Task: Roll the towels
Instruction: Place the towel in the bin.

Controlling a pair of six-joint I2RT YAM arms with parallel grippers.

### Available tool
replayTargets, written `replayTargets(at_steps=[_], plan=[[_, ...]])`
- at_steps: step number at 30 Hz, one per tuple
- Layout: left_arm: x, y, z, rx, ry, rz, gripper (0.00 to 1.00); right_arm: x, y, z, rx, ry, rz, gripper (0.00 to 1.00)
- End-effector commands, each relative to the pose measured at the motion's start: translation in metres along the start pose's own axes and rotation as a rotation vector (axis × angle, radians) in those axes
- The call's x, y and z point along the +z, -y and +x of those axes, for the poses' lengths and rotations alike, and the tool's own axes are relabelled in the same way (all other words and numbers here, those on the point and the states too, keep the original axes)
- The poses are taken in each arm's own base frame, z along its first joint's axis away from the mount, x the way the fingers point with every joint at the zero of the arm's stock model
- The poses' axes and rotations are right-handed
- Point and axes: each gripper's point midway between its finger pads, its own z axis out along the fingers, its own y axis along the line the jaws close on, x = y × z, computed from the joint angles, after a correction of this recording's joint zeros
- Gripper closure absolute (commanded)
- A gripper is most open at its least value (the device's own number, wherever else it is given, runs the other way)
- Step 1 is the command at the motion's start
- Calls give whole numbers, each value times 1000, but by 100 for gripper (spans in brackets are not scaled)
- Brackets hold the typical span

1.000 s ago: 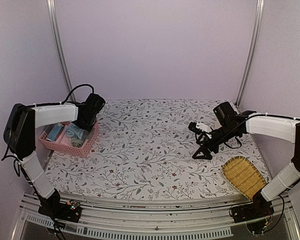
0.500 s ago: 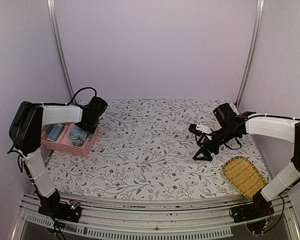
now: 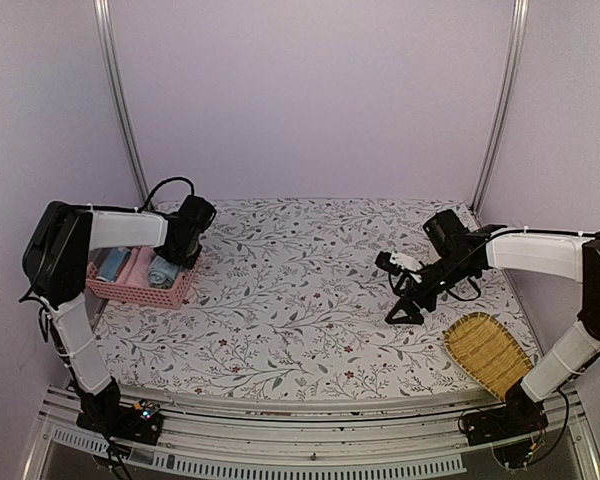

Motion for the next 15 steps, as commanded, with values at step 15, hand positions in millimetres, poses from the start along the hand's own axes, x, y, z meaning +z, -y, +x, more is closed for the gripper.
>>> replayTargets(at_steps=[15], plan=[[8,40,3,-195,-26,371,64,10,-1,13,24,-51,-31,1]])
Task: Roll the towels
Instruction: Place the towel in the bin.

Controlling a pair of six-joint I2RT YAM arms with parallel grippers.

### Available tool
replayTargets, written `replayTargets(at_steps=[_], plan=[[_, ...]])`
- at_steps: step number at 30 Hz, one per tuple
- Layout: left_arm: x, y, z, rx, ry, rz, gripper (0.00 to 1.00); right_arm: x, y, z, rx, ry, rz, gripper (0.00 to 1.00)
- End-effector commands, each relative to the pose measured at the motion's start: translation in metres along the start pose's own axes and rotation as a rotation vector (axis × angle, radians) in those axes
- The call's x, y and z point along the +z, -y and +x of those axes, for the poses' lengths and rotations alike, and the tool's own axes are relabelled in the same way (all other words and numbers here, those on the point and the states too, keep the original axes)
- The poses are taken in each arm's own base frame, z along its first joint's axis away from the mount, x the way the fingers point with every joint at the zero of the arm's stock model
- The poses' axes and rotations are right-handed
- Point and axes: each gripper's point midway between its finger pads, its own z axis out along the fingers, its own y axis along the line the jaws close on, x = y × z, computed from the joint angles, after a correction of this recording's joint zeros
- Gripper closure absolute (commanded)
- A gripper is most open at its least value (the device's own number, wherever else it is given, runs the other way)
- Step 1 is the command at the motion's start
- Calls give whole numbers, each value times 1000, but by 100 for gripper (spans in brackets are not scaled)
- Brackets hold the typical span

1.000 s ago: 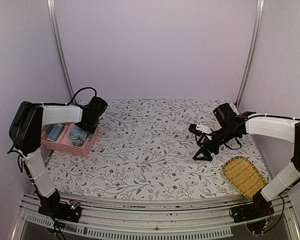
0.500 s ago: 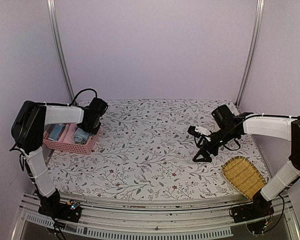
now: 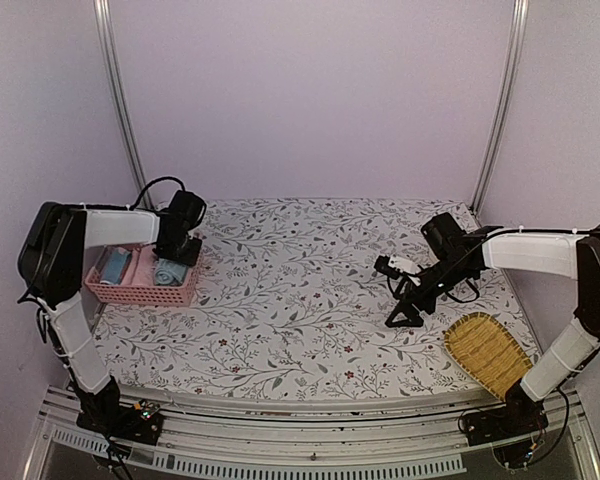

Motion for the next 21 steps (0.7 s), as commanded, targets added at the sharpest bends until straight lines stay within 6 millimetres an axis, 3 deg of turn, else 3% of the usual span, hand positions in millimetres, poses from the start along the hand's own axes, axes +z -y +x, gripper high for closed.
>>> replayTargets(at_steps=[1,7,16,21], plan=[[6,20,9,-86,-26,201,64,4,-1,5,7,-25,-15,1],[-7,20,-1,-157,14,337,60,6,-1,7,12,-31,-19,1],[-68,1,-35,-227,170,444,50,8,-1,9,18,-41,-29,1],[-95,-15,-42,-272,236,471,47,9,-1,9,17,-42,-30,1]])
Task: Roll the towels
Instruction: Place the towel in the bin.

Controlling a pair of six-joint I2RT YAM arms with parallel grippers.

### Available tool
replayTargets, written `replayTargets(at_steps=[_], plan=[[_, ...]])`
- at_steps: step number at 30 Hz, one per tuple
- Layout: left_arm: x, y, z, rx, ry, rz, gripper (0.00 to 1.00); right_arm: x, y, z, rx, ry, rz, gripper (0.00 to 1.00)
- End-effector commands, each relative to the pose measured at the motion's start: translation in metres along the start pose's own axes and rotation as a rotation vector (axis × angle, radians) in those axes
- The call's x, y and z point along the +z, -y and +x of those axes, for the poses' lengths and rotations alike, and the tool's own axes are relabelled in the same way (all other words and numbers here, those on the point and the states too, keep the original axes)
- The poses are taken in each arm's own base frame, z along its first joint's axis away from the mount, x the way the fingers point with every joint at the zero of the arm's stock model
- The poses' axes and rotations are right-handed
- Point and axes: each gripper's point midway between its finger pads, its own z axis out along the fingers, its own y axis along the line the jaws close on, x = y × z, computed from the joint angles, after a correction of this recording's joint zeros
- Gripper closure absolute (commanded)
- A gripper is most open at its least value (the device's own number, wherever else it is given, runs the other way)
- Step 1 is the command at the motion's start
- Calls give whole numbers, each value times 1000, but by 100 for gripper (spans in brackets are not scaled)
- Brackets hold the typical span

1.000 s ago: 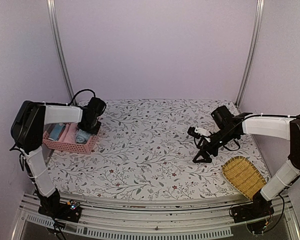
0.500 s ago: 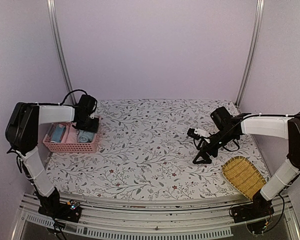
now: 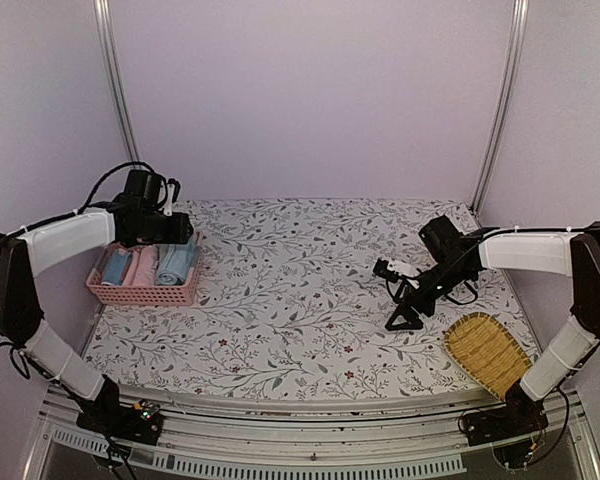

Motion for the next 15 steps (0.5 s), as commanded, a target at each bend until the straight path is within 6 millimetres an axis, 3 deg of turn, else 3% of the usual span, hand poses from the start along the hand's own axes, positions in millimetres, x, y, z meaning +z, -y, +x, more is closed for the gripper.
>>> replayTargets(at_steps=[1,3,9,15], plan=[[-24,-8,-10,-63,59,13,47,1,-1,1,1,-15,-12,1],[-29,-31,-6,-122,58,-73,50,1,-1,1,1,-15,-14,1],[-29,-71,16,-203,2,-192,82,1,-2,1,2,-15,-16,1],[-8,-77,50,-209,-110,-208,96,2,-2,2,3,-18,-18,1]])
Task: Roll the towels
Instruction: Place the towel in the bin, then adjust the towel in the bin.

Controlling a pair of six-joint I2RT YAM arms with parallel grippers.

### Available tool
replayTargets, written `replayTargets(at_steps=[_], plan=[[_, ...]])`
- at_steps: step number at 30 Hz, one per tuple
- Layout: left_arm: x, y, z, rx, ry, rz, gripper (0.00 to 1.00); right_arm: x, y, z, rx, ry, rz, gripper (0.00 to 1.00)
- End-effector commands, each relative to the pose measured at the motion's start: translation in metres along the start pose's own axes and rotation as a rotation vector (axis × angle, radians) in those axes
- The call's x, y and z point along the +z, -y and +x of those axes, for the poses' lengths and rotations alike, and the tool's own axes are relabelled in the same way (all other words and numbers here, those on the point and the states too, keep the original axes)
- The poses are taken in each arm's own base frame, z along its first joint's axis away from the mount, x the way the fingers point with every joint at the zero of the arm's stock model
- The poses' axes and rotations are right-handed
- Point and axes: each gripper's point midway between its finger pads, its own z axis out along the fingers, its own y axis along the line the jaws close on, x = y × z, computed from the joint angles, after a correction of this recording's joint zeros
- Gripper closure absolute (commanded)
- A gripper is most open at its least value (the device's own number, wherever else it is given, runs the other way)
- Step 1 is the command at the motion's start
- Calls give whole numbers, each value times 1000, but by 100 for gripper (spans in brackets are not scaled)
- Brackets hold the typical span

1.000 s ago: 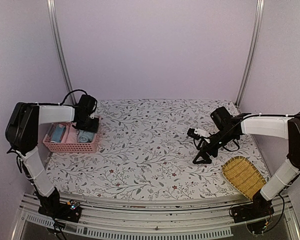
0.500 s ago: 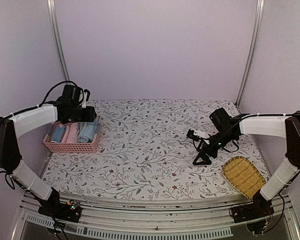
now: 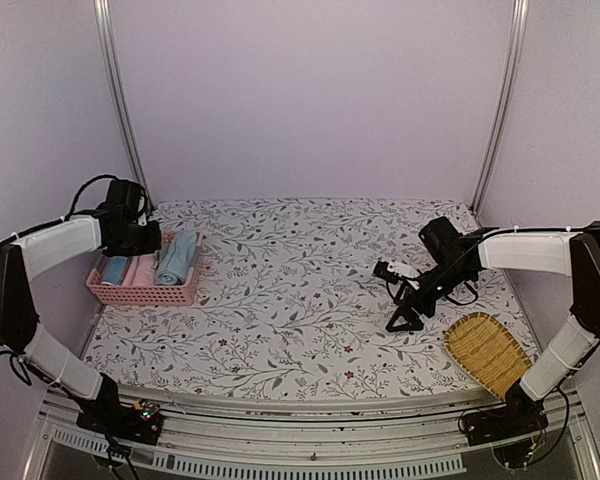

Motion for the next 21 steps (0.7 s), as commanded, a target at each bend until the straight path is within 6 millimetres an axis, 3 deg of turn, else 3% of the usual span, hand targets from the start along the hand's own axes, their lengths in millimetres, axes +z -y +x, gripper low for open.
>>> replayTargets(at_steps=[1,12,21], plan=[[18,-4,33,3,-108,-11,97,1,-1,-1,-6,-6,-10,1],[46,24,61,11,-229,116,100,5,-1,1,-4,-23,-18,1],[50,73,60,30,-230,308,100,9,-1,5,-1,-40,-21,1]])
